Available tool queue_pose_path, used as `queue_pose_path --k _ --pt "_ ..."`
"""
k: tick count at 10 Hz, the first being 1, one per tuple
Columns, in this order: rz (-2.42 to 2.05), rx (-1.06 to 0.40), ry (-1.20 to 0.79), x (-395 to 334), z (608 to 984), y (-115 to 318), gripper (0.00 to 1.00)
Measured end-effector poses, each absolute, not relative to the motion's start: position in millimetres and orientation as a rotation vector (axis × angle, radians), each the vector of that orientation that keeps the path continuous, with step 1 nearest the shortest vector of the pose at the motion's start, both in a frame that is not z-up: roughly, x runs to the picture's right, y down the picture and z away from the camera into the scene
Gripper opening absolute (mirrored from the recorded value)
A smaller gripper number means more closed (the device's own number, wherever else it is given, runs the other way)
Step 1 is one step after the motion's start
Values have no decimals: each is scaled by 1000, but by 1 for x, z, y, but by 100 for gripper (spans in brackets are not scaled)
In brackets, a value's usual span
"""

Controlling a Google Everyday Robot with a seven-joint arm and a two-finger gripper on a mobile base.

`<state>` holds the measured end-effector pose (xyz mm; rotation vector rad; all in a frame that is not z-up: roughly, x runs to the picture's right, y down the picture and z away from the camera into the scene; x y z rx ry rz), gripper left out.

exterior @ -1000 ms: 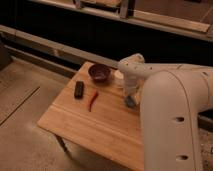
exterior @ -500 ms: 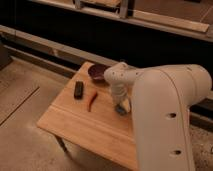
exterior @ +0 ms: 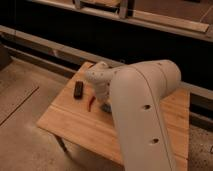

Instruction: Wipe the white sponge on the table

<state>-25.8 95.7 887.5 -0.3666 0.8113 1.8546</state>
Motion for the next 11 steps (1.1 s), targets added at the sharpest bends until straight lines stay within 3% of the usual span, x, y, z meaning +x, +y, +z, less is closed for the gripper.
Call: queue_pose_path --k 4,11 --pt "1859 -345 814 -18 901 75 0" --pt "2141 -349 894 122 906 74 0"
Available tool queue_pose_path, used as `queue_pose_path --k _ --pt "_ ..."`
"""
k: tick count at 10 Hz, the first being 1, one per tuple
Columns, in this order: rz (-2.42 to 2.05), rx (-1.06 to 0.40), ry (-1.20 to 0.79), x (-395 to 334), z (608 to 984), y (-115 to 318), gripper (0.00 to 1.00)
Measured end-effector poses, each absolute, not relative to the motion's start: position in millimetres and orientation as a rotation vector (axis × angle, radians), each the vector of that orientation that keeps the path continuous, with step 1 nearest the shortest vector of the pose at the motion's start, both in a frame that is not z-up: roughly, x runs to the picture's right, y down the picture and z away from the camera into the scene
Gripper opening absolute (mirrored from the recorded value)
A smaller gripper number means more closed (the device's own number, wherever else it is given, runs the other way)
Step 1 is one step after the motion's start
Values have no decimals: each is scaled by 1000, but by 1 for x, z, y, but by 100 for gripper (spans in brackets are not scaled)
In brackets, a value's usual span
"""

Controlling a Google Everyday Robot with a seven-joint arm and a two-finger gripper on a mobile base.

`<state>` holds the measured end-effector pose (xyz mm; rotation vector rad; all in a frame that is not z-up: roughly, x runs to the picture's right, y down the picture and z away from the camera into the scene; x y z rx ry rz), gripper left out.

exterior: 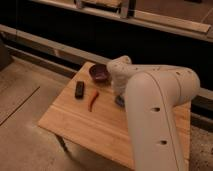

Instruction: Wipe the white sponge on the table

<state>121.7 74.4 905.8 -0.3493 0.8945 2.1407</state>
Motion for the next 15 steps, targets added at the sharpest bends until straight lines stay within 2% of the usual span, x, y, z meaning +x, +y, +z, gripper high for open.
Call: queue_pose_path --k 3,11,13,15 --pt "2157 -374 893 124 901 84 0" --pt "1951 -411 825 -5 884 108 0" --pt "1932 -389 826 -9 885 103 0" --pt "1905 -313 820 1 890 71 0"
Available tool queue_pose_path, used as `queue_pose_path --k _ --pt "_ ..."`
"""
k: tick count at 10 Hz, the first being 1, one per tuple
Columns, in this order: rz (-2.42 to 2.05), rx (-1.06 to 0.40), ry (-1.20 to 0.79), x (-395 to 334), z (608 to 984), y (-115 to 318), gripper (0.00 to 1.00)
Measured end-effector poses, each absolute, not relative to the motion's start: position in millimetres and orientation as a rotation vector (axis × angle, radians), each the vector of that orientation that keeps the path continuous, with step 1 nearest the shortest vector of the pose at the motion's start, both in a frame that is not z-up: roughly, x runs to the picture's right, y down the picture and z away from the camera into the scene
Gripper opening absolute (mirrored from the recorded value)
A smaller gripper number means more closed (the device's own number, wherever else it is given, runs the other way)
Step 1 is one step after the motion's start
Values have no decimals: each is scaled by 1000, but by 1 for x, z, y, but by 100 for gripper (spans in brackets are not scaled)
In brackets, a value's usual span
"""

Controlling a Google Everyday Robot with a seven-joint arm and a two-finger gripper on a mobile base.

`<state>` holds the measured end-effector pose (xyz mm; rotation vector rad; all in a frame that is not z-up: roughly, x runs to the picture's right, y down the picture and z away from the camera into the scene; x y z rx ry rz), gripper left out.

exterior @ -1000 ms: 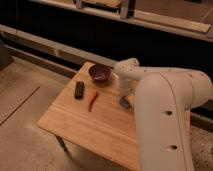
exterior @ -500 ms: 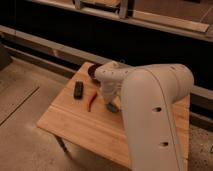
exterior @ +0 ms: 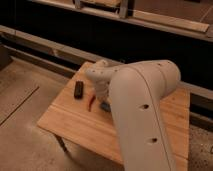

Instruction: Wipe the white sponge on the table

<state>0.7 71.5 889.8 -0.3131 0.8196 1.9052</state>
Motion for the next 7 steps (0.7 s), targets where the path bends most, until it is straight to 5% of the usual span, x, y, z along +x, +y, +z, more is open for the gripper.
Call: queue_pose_path --k 3,7 --pt "1926 -199 820 45 889 24 0" --pt "2068 -185 867 122 885 33 0"
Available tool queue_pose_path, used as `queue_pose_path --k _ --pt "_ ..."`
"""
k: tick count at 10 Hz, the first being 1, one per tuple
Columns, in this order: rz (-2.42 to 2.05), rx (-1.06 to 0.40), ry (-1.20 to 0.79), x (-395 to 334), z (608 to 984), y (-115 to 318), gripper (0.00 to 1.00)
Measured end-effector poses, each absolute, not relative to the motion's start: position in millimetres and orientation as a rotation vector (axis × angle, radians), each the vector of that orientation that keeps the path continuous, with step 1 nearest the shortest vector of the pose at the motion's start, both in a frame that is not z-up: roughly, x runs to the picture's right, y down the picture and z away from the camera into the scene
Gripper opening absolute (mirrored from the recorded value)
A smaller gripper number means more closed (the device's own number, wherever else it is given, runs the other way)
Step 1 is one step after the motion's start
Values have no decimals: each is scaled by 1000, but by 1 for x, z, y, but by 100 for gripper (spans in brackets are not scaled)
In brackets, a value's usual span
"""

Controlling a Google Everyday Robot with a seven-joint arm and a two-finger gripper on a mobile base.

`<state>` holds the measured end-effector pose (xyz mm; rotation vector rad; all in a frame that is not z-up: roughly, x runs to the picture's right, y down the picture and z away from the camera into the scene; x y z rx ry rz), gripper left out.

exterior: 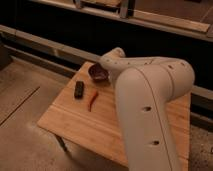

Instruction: Wipe the white sponge on the table

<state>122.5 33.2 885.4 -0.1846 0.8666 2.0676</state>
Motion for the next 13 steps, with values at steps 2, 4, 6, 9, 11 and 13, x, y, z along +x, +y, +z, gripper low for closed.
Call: queue_pose_path --k 2,4,6,9,11,13 --pt "2140 -232 854 134 880 47 0" --pt "2140 -279 809 115 874 52 0" --pt "2096 -318 740 79 867 49 0" --pt "2017 -360 669 29 853 50 0" --pt "1985 -377 646 12 850 55 0" --pt "1964 -390 644 3 848 62 0"
